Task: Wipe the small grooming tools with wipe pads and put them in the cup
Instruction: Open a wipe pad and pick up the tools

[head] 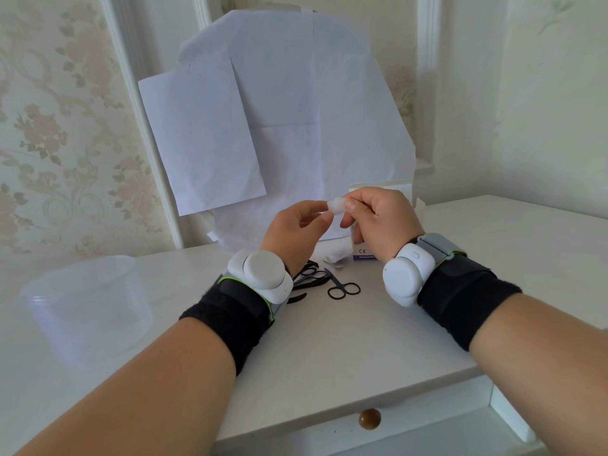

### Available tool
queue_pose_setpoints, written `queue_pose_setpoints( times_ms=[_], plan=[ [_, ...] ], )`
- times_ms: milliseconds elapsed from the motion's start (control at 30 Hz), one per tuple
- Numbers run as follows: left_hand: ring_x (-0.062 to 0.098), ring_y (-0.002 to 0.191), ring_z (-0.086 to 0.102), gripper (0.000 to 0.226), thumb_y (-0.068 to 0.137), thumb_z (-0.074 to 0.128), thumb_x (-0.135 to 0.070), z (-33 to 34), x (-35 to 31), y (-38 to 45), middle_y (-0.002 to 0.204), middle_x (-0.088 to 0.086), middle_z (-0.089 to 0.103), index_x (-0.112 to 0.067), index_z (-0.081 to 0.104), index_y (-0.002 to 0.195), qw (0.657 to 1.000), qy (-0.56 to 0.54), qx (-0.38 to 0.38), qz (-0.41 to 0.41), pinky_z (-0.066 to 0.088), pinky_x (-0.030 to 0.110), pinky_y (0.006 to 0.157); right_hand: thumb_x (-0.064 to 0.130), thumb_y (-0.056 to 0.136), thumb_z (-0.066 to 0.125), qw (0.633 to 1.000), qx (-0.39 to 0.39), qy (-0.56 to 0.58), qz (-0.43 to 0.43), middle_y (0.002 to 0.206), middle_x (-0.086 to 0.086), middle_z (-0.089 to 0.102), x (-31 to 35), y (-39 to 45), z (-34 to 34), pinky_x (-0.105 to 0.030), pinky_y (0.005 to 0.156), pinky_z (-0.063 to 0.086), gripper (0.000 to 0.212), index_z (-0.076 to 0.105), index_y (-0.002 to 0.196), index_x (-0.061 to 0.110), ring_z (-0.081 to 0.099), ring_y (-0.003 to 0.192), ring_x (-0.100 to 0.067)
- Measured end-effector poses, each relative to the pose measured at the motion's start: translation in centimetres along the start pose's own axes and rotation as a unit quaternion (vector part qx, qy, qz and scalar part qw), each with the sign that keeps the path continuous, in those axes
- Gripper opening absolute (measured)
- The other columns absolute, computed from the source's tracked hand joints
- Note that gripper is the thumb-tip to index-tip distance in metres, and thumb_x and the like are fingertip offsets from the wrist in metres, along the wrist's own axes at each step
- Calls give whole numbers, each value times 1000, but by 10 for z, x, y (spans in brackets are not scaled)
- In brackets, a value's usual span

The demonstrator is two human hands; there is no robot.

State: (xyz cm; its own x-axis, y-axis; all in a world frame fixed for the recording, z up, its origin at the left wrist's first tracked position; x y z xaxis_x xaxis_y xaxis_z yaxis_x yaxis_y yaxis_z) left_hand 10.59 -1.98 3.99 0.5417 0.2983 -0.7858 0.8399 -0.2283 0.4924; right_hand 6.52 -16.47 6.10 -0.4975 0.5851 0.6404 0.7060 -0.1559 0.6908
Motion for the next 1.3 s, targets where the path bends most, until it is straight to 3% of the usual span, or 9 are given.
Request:
queue_pose_setpoints(
  times_ms=[67,200,333,433,533,667,833,1033,1300],
  plan=[
    [10,95,66,13,95,57,-29,1,-5,-1,95,-7,72,-32,67,102,1000,-5,1,14,54,30,85,9,97,50,1000,7,9,-8,67,8,66,1,-1,3,-28,58,52,23,72,91,11,57,47,-18],
    [11,87,71,19,98,53,-24,-1,4,-3,85,-3,74,-21,71,93,995,-95,-9,-38,55,30,80,13,98,53,999,20,26,-22,69,6,67,3,-1,5,-17,53,46,22,74,96,18,53,43,-13],
    [9,78,70,17,95,59,-24,-3,6,-2,80,-1,74,-17,72,88,995,-91,-9,-45,56,25,74,16,98,55,999,30,31,-22,69,6,67,4,-3,6,-14,51,44,21,74,105,21,51,43,-10],
    [7,75,70,16,93,64,-26,-3,8,-2,79,0,74,-13,73,90,995,-85,-14,-48,54,22,69,18,98,55,999,30,43,-14,67,6,66,5,-4,7,-15,49,44,20,75,99,20,51,41,-4],
    [7,76,70,13,93,61,-22,-9,7,-2,78,-1,74,-17,71,88,995,-84,-37,-42,52,20,66,35,99,53,999,25,39,9,52,13,62,2,-4,6,-16,49,44,31,72,81,18,55,43,-9],
    [5,73,69,10,92,61,-18,-11,-4,-2,80,0,74,-18,70,86,997,-60,-53,-5,53,19,65,53,95,50,999,19,30,37,50,8,63,-5,-3,5,-16,51,46,44,69,83,15,59,45,-10],
    [5,69,67,7,92,63,-18,-11,-11,-3,76,-2,73,-18,69,90,996,-64,-61,14,53,20,64,39,92,63,999,35,29,28,71,0,68,-6,-3,12,-23,52,52,24,65,105,20,66,52,-9],
    [6,66,69,6,92,62,-16,-9,-12,-3,78,1,74,-14,66,94,998,-34,-51,21,55,25,68,19,91,66,999,20,30,21,77,-9,71,-10,-1,10,-29,50,50,9,71,92,11,60,45,-23],
    [2,67,68,8,93,60,-18,-9,-16,-1,75,-4,73,-21,63,100,998,8,-54,36,50,19,67,16,91,65,999,19,23,20,70,-6,69,-8,-2,10,-30,50,50,10,67,83,10,60,44,-20]
  ],
)
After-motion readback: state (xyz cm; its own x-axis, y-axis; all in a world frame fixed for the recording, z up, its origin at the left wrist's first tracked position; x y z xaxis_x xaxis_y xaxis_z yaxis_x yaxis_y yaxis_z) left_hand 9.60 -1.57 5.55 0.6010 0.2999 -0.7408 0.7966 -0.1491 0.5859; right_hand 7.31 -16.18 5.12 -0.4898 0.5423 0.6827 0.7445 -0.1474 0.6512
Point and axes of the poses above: each hand's wrist, its own y-axis towards the middle knuckle, its own z-axis out of the palm, x = y × z, the point moved 10 cm from there along y, towards the middle knuckle
